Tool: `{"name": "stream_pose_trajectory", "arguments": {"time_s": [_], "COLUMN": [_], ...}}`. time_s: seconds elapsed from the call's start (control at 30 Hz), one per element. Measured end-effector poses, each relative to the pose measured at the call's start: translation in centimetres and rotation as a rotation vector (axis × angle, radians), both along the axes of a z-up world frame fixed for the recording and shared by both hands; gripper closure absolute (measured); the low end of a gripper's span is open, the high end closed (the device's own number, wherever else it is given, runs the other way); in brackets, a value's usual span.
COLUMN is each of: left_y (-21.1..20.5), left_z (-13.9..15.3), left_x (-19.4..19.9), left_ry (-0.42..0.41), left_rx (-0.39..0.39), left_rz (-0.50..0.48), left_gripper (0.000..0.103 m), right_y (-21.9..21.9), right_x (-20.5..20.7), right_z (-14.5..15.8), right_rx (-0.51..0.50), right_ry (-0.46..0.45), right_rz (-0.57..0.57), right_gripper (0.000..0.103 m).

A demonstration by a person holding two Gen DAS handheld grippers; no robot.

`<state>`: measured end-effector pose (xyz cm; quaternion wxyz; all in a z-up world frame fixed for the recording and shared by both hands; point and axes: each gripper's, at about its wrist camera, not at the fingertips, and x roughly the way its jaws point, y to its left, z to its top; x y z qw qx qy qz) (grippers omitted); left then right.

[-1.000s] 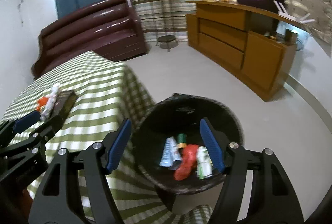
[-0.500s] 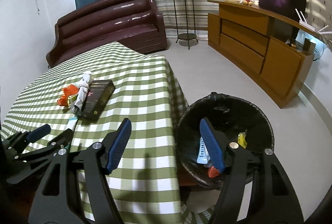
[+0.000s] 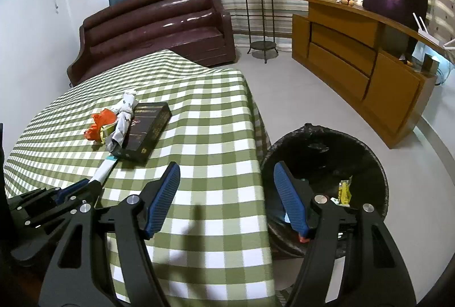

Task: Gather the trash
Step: 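Move back to the table and grasp the white-teal tube with the left gripper, then grasp the white paper-wrapped roll with the right gripper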

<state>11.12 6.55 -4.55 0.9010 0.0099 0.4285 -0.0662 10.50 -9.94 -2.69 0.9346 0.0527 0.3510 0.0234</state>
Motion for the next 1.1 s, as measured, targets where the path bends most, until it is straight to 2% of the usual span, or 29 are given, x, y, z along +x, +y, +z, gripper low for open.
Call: {"name": "stream_pose_trajectory", "arguments": {"time_s": [0.3,0.7,0.87,1.1], "left_y": [3.2,9.1,10.2,11.3], "left_z": [1.7,3.2,3.2,2.8], "left_x": [-1.4,0.9,2.0,2.9], "left_ry": [-0.040,-0.096,-0.115,-0.109], "left_rx": [-0.024,-0.005,0.011,-0.005], "left_rz": [0.033,0.175,0.193,0.203], "left_gripper": [0.090,0.090,0.090,0.090], "right_y": [2.5,7.3,9.2,11.2], "right_x": [1.0,4.5,6.3,8.3], "right_z": [0.7,1.5,1.3,0.4], "right_rx": [-0.003,-0.020,-0.030,-0.058], "right_ry": [-0.009,-0.017,0.005,0.049], "right_rz": [0.051,0.130,0.155,0.179], "right_gripper": [0.036,0.038,0.046,0.059]}}
